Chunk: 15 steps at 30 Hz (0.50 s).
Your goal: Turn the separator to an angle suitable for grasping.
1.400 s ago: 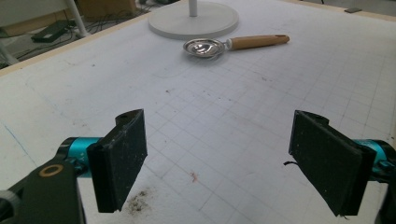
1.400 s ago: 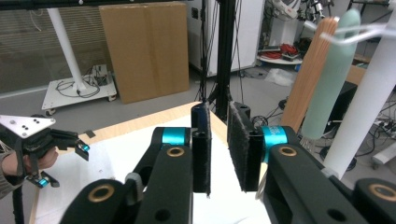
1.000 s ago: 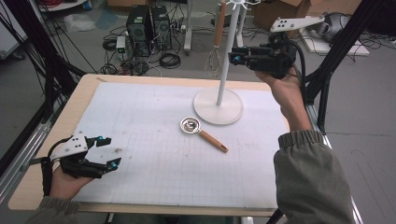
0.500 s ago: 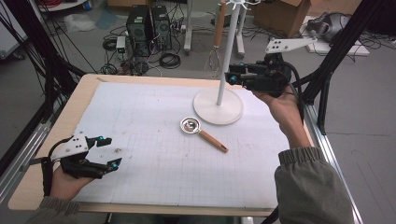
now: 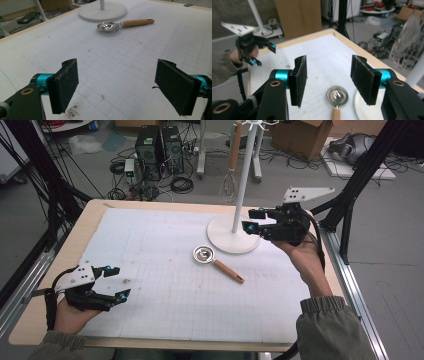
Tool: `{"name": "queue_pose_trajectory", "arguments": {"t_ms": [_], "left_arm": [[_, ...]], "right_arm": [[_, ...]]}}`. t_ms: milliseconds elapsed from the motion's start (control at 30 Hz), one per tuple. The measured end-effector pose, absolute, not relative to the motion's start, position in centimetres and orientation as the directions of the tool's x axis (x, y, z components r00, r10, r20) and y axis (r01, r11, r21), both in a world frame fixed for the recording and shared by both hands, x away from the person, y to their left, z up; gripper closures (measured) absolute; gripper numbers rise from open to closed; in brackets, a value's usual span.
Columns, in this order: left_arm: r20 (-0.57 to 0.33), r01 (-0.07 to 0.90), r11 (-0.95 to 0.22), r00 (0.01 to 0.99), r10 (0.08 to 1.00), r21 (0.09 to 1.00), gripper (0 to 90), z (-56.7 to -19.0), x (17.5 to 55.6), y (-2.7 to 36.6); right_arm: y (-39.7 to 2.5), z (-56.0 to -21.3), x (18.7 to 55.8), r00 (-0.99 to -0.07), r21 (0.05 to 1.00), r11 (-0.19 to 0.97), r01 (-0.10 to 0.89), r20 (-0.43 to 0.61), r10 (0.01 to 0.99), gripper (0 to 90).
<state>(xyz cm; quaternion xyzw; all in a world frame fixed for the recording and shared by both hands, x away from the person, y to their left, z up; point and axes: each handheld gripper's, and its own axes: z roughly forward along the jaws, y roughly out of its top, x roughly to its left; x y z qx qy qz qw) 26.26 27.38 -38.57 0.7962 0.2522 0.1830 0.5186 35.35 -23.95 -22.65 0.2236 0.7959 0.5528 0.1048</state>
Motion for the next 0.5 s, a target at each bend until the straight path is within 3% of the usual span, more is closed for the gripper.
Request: {"name": "queue_pose_trajectory", "arguments": {"t_ms": [500], "left_arm": [[0.033,0.217,-0.339,0.798,0.601,0.915,19.4,-38.6,26.1,27.2]], "right_arm": [[-24.6,-28.4,34.2,-0.851,0.897,0.310,0.316,0.123,0.511,41.1]]}}
